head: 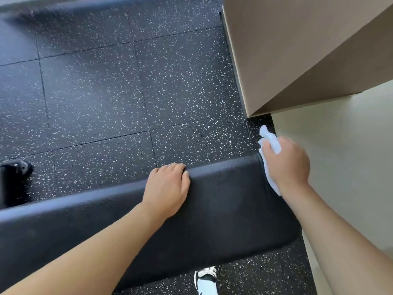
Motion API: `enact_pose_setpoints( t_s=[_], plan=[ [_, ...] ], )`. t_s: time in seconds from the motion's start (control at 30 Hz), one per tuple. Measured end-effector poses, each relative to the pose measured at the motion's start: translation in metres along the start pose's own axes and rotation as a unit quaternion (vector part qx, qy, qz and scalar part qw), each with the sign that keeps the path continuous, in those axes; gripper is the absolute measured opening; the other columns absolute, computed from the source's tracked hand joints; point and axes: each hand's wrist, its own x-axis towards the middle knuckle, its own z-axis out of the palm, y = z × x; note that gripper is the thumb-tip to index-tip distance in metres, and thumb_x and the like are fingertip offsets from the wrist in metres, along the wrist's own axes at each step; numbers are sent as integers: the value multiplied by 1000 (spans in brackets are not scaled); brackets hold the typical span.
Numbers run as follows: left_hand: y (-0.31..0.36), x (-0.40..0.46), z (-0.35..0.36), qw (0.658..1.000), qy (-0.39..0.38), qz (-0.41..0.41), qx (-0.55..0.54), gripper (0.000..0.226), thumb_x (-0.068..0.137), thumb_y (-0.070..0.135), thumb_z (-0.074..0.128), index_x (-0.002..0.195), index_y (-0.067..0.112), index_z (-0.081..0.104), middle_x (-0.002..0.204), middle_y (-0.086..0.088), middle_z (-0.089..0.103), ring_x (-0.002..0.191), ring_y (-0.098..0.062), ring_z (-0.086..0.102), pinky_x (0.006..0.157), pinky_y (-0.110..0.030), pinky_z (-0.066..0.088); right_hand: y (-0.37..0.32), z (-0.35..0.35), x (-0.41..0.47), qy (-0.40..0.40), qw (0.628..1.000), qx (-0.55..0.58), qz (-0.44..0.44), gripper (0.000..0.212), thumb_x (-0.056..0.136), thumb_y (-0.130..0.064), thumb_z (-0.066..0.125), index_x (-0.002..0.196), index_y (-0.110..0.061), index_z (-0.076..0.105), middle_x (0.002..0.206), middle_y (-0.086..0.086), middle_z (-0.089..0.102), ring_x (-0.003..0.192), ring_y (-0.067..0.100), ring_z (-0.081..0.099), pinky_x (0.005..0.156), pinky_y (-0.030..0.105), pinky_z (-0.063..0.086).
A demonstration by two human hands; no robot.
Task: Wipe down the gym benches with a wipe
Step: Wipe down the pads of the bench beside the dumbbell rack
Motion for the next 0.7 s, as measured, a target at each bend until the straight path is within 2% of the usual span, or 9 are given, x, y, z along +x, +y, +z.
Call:
enact_pose_setpoints(
  t_s=[0.07, 0.13, 0.2, 0.23, 0.37, 0.5, 0.57, 0.63, 0.7],
  plan=[
    [36, 18, 5, 1000, -1, 12, -20, 40, 109, 41, 27, 112, 21, 61, 115, 2, 70, 108, -28, 64, 94, -41, 43, -4, 5, -19, 40, 999, 0, -24, 29, 95, -41, 47, 74, -21, 50, 82, 3, 58, 80, 36, 52, 63, 42, 45],
    [68, 30, 12, 999, 3, 19, -31, 38, 108, 43, 28, 101, 21, 57, 104, 1, 69, 100, -29, 64, 90, -42, 44, -3, 11, -44, 61, 996, 15, -67, 28, 94, -43, 48, 81, -18, 44, 85, 3, 56, 80, 31, 51, 59, 38, 38],
    [89, 35, 19, 999, 23, 7, -26, 41, 106, 44, 23, 94, 22, 56, 96, 4, 68, 93, -27, 63, 87, -43, 44, 5, 19, -74, 65, 991, 19, -113, 28, 92, -42, 59, 86, -22, 41, 84, -1, 51, 78, 25, 48, 56, 34, 32],
    [95, 37, 21, 999, 39, -5, -20, 43, 104, 43, 21, 91, 24, 57, 93, 5, 68, 90, -25, 63, 85, -43, 44, 11, 24, -87, 64, 988, 12, -140, 27, 91, -40, 64, 88, -21, 44, 83, -2, 50, 77, 23, 47, 55, 34, 35],
    [101, 37, 28, 996, 77, -33, 1, 49, 100, 40, 24, 102, 23, 70, 95, 4, 74, 90, -27, 66, 80, -42, 44, 46, 32, -101, 80, 976, 12, -203, 22, 92, -37, 68, 95, -17, 58, 82, -2, 49, 73, 22, 46, 51, 37, 45],
    [104, 39, 31, 996, 89, -29, 13, 49, 99, 38, 26, 113, 24, 71, 104, 0, 76, 96, -31, 67, 83, -42, 43, 57, 20, -61, 141, 978, 38, -147, 24, 92, -33, 70, 86, -15, 55, 76, -1, 51, 67, 23, 48, 47, 32, 36],
    [104, 40, 32, 994, 104, -29, 10, 50, 98, 38, 27, 114, 23, 72, 106, -1, 76, 99, -33, 67, 84, -43, 44, 49, 16, -31, 144, 983, 82, -84, 29, 93, -33, 69, 83, -20, 45, 76, -4, 48, 66, 20, 41, 54, 29, 27],
    [104, 39, 33, 993, 109, -32, 9, 49, 98, 37, 27, 113, 23, 72, 107, -2, 76, 99, -35, 67, 84, -43, 45, 41, 14, -2, 99, 987, 123, -22, 31, 95, -36, 63, 82, -25, 37, 76, -8, 45, 66, 21, 43, 57, 30, 26],
    [105, 40, 34, 994, 109, -29, 10, 47, 99, 36, 28, 111, 22, 71, 106, -4, 76, 98, -35, 67, 82, -43, 46, 38, 15, 20, 32, 992, 125, -2, 26, 96, -40, 55, 80, -25, 40, 76, -7, 47, 67, 25, 49, 57, 33, 27]
  ],
)
